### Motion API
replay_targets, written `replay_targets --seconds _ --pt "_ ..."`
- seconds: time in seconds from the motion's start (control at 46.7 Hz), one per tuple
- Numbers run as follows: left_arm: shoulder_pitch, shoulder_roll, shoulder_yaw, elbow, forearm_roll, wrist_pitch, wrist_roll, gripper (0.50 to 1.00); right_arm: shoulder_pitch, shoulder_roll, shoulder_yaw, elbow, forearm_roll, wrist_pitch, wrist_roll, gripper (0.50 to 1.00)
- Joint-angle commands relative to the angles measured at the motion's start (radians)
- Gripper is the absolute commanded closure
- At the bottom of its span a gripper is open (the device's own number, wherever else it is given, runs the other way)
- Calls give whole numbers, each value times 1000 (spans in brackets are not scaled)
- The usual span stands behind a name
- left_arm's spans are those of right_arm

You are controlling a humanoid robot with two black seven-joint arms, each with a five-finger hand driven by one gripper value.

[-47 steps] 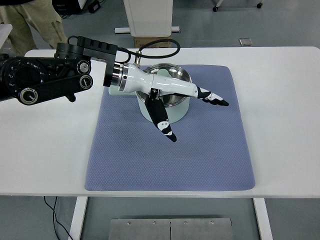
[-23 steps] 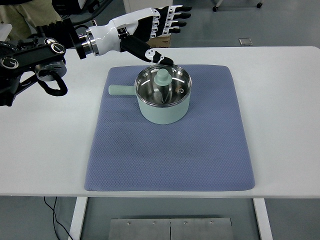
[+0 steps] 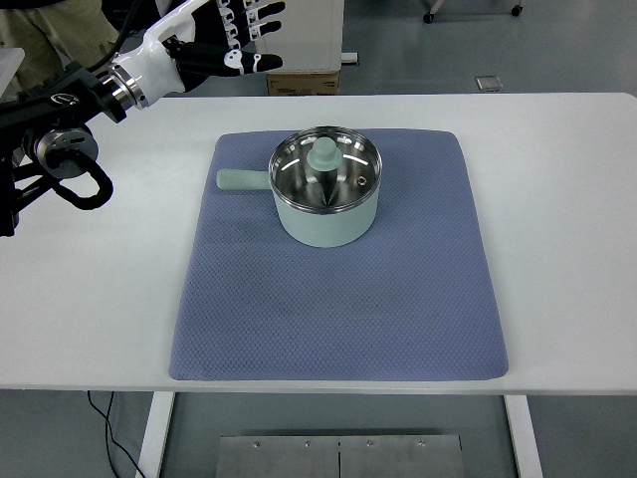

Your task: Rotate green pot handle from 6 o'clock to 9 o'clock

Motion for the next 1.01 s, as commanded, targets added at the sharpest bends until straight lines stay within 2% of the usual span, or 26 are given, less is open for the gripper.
replay_targets --seconds 0.0,0.407,0.728,0.985 --pt "17 1 -16 7 -23 0 0 500 0 0 0 0 0 -1 1 500" --pt "106 -2 -88 88 -170 9 20 500 0 0 0 0 0 -1 1 500" --pt "202 -12 -163 117 -236 86 28 500 0 0 0 0 0 0 0 500" --pt "294 -24 -278 139 -241 104 28 500 0 0 0 0 0 0 0 500"
